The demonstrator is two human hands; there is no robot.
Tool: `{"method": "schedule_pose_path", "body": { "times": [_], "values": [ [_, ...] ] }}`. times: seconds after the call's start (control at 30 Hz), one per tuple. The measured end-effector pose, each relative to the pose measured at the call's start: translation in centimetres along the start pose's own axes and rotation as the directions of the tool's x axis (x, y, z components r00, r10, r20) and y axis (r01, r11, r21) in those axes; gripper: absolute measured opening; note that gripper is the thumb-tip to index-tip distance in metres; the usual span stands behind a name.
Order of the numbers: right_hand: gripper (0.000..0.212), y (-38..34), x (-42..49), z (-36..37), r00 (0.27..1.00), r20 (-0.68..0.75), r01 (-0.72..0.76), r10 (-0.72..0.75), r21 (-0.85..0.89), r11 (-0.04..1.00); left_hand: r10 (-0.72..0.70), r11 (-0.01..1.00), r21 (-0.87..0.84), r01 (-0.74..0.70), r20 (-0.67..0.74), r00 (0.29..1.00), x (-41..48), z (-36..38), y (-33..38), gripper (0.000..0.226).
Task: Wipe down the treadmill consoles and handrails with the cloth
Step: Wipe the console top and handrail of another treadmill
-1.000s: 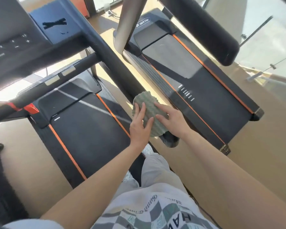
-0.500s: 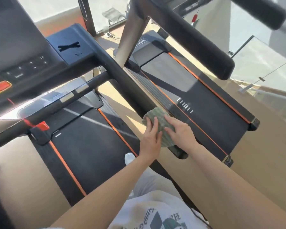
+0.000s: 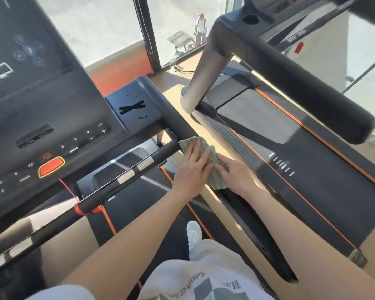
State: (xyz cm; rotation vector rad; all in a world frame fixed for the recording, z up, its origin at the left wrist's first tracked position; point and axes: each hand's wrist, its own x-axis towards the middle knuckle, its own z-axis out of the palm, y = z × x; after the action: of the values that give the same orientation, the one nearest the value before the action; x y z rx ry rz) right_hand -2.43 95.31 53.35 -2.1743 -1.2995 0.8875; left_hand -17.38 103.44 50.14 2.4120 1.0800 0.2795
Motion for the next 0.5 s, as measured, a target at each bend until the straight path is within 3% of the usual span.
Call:
{"method": "schedule_pose_path", "body": {
  "times": [0.23,0.33,0.5],
  "values": [
    [0.055,-3.8,6.0,0.5,0.994,0.078,0.079,-0.081,0.033,0.996,-0.031,0.984,0.174,0.034,-0.019,0.999,4.1,-3.2,-4.6,0.065],
    [0.057,-5.1,7.6,0.9,0.981,0.056,0.184,-0.187,0.046,0.982,-0.097,0.971,0.216,0.098,-0.016,0.995,5.5,-4.6,-6.2,0.065],
    [0.057,-6.9,10.2,2.1,0.971,0.031,0.235,-0.235,0.0,0.972,-0.093,0.91,0.404,0.089,-0.01,0.996,7.6,-6.8,-9.1,0.067]
  ]
}}
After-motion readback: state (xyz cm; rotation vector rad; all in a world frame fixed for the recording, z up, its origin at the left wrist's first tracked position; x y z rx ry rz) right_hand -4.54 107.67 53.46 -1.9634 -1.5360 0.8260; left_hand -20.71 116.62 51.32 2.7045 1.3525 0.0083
